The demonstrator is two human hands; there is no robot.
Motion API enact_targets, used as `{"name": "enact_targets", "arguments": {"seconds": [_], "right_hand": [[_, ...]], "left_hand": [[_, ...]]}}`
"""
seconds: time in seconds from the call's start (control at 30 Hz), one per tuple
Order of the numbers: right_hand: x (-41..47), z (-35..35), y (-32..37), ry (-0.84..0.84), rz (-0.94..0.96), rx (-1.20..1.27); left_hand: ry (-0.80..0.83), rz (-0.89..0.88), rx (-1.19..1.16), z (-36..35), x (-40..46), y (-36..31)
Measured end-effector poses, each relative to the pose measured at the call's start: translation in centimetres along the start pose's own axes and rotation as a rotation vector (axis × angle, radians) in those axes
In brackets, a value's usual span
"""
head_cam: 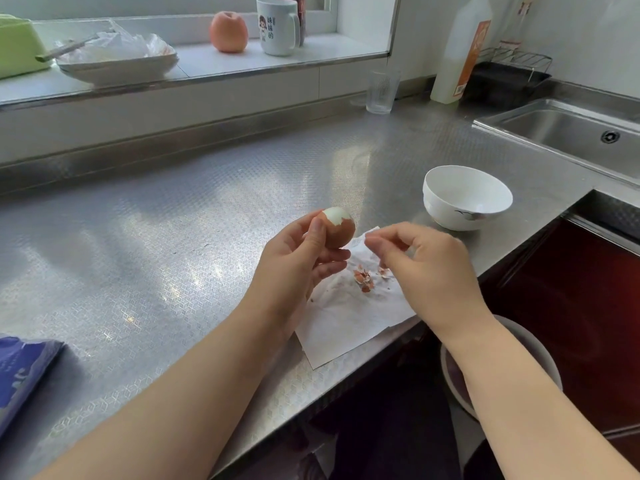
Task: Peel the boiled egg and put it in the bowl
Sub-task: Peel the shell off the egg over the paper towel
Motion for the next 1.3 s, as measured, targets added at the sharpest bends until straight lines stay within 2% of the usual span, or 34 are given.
{"name": "enact_targets", "arguments": {"seconds": [0.1, 0.23, 0.37, 0.53, 0.83, 0.97, 1.1, 1.2, 1.3], "right_hand": [[0.6, 0.7, 1.8, -0.095, 0.118, 0.081], [1.1, -1.1, 2.9, 0.043, 0.26, 0.009], [1.1, -1.4, 2.6, -0.019, 0.295, 0.021], [1.1, -1.4, 2.2, -0.027, 0.257, 0.121], [1.2, -1.4, 2.0, -0.004, 0.225, 0.206], [1.4, -1.6, 1.3, -0.037, 0.087, 0.313], [1.7, -0.8, 0.3, -0.145, -0.014, 0.453], [1.5, -0.2, -0.4, -0.139, -0.023, 0.387], [0.9, -0.6, -0.8, -0.025, 0.02, 0.172]], "left_hand": [[0.019, -0.004, 0.036, -0.2, -0.1, -0.1], [0.048, -0.01, 0.042, -0.5, -0.2, -0.3], [0.078, -0.002, 0.059, -0.6, -0.4, -0.3], [0.107, 0.019, 0.046, -0.6, -0.4, -0.4], [0.056, -0.011, 0.061, -0.4, -0.4, -0.3], [0.085, -0.006, 0.069, -0.5, -0.4, -0.1], [0.095, 0.003, 0.054, -0.5, -0.3, -0.1], [0.071, 0.005, 0.041, -0.3, -0.1, -0.1], [0.035, 0.019, 0.044, 0.0, 0.1, 0.0]]}}
Point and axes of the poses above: each hand's wrist, its own x-axis towards the middle knuckle, its own z-axis out of the back of the hand, y = z × x, the point moved 6 cm from there along x, towards the middle knuckle, and after that the axes turned 2 degrees about y, right-handed, at the moved point
